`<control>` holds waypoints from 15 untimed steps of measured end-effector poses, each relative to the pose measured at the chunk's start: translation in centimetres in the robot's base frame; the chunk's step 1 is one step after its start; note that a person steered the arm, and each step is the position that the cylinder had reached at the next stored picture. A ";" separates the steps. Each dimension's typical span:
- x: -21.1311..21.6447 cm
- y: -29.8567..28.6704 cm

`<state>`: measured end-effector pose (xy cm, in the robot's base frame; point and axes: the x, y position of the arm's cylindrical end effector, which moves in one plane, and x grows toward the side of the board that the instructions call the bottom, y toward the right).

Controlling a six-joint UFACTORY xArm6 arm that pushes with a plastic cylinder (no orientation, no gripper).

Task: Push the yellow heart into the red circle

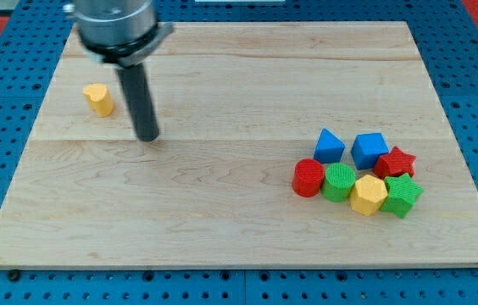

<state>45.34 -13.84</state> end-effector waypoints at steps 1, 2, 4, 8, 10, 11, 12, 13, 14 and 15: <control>0.8 -2.4; -3.3 -6.2; -6.2 -7.6; -12.4 -1.3; -4.5 -6.9; -7.3 -12.4; -11.4 -14.3; -16.1 -14.6; -14.0 -7.8; -14.0 0.5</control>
<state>31.37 -13.38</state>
